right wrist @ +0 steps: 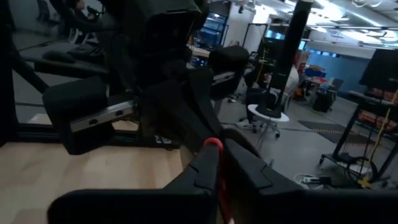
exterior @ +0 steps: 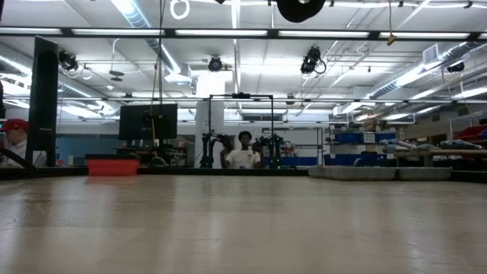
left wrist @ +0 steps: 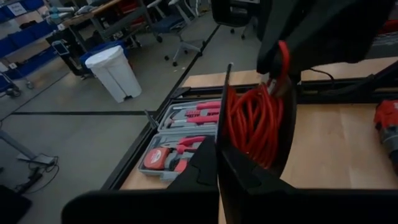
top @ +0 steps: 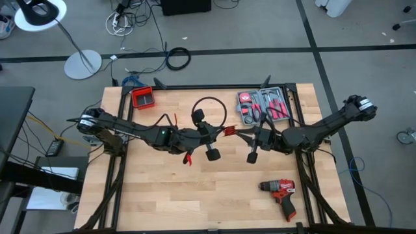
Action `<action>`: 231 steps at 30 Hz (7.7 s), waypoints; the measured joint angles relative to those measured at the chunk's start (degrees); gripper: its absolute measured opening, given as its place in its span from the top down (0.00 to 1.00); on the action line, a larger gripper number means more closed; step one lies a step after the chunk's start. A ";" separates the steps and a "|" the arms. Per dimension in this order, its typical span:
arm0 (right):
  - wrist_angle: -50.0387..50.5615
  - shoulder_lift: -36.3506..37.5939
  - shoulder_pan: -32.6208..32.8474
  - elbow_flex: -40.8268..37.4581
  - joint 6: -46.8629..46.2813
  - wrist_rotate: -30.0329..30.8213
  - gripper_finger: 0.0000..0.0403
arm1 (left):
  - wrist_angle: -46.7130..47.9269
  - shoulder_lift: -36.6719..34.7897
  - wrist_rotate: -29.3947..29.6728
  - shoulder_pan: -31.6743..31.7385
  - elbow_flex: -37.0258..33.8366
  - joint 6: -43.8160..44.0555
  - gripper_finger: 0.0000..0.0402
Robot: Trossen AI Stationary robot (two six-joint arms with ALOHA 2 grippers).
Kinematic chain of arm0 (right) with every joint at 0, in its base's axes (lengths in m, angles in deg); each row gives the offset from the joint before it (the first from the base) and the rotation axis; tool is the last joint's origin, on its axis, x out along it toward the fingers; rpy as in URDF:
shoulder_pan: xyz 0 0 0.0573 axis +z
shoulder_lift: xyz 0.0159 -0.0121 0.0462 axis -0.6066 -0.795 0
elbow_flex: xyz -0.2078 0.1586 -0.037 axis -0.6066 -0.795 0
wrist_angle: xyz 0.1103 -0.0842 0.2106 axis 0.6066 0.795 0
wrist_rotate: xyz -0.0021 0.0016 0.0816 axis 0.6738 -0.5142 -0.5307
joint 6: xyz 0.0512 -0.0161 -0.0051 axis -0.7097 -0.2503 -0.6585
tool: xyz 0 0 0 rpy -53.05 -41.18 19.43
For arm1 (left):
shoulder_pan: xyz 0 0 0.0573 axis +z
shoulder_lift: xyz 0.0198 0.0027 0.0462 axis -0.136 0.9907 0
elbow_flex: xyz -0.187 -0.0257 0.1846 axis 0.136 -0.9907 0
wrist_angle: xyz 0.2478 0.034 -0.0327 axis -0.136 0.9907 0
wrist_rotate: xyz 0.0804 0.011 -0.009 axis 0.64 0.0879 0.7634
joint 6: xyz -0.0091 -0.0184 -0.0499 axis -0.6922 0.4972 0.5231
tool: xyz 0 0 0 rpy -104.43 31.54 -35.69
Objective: Coil cords
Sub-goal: Coil the red wire onto the black spool
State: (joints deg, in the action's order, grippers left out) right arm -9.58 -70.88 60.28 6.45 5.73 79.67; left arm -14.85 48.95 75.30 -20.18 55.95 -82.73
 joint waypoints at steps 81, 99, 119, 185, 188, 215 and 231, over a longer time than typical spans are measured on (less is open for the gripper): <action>-1.34 -1.71 -3.38 7.92 15.84 2.50 0.74 | -5.01 -0.06 -3.21 0.56 0.23 3.26 1.00; 3.19 -5.62 -2.72 10.27 10.40 0.95 0.74 | -6.72 0.05 -1.51 0.74 0.12 2.32 1.00; 0.75 -9.27 -2.66 10.32 9.03 -4.66 0.74 | -10.98 0.10 -0.34 0.92 -0.03 2.14 1.00; 44.44 -5.40 8.66 10.23 -15.50 14.89 0.77 | -7.64 0.01 -4.22 -0.20 0.08 5.11 1.00; 45.82 -5.40 8.97 10.23 -17.46 14.81 0.77 | -7.36 0.01 -4.22 -0.22 0.08 5.09 1.00; -14.64 -5.51 0.82 -11.90 -31.59 -19.84 0.77 | -10.68 0.03 -3.32 -0.17 0.08 -1.30 1.00; -27.89 -14.35 -3.18 -11.26 -33.28 -28.94 0.77 | -12.11 0.05 -3.03 -0.13 0.08 -2.80 1.00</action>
State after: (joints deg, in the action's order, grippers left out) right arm -37.46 -85.23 57.09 -4.80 -27.55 50.73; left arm -26.96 49.00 72.27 -20.31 56.03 -85.53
